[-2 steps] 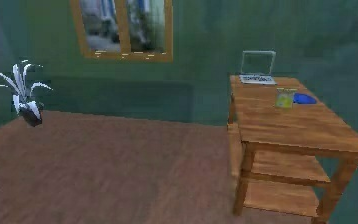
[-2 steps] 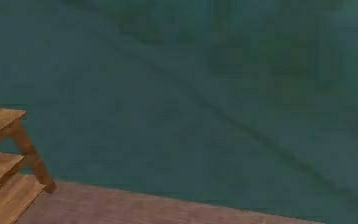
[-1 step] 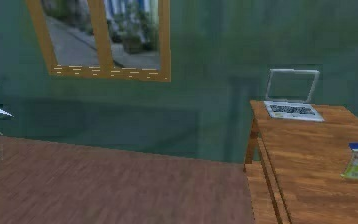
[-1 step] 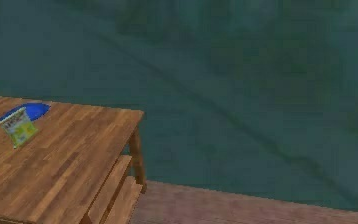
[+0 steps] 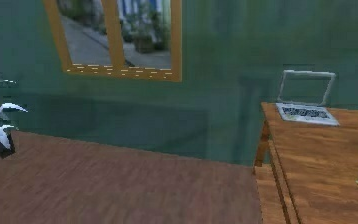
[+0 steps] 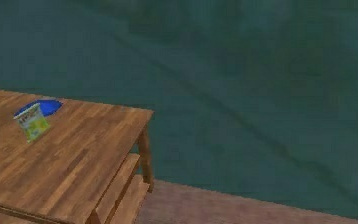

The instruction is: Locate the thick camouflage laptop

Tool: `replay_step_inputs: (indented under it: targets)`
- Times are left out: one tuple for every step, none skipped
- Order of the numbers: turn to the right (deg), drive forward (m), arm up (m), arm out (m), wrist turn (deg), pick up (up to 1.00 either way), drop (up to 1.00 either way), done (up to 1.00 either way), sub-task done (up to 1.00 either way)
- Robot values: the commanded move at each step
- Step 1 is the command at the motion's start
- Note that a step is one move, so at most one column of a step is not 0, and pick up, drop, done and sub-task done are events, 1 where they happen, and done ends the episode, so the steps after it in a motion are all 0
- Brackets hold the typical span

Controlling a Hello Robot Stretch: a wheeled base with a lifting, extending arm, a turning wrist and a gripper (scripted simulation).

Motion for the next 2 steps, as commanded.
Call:
replay_step_inputs:
  targets:
    - [0.0, 0.25, 0.00, 0.00, 0.0, 0.00, 0.00, 0.00, 0.00]
    - [-45.0, 0.00, 0.00, 0.00, 0.0, 0.00, 0.00, 0.00, 0.00]
